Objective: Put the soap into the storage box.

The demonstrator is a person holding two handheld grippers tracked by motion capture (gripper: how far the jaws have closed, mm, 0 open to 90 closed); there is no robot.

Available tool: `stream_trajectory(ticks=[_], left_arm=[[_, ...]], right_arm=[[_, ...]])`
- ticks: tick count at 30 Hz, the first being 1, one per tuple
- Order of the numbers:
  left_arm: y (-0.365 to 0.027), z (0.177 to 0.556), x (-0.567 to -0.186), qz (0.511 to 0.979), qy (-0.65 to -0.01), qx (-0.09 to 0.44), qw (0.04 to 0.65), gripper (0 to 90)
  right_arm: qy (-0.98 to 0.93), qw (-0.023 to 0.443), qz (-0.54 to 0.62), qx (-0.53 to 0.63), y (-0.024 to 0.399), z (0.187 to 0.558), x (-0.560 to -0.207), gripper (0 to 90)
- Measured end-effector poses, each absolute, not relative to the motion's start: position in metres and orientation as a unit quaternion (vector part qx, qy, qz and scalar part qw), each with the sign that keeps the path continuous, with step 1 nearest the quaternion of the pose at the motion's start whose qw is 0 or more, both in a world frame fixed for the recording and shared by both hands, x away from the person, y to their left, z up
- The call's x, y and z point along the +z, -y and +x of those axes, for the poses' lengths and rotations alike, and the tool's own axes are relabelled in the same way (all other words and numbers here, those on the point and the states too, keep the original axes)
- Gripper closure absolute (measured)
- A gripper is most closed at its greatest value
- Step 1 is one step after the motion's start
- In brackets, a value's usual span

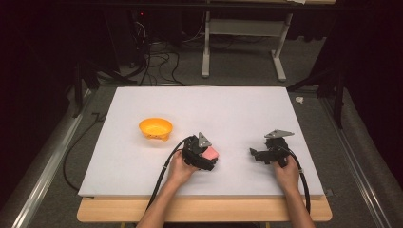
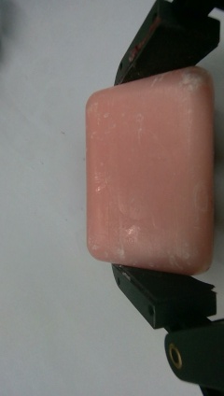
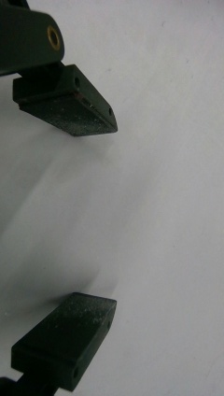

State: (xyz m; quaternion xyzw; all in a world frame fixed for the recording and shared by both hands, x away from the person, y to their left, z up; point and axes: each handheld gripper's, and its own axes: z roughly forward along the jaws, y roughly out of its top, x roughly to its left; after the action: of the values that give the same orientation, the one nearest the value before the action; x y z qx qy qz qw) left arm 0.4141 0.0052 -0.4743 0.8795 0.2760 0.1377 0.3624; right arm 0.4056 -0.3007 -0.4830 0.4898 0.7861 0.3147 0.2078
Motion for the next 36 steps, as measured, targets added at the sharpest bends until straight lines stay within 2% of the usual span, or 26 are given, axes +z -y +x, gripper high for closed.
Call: stream_trajectory(ticks=[36], left_arm=[[-0.034, 0.406, -0.44, 0.844, -0.317, 0.148, 0.407, 13.9]], right_arm=[[-0.786, 0.208, 0.49, 0.315, 0.301, 0.406, -0.483, 14.3]])
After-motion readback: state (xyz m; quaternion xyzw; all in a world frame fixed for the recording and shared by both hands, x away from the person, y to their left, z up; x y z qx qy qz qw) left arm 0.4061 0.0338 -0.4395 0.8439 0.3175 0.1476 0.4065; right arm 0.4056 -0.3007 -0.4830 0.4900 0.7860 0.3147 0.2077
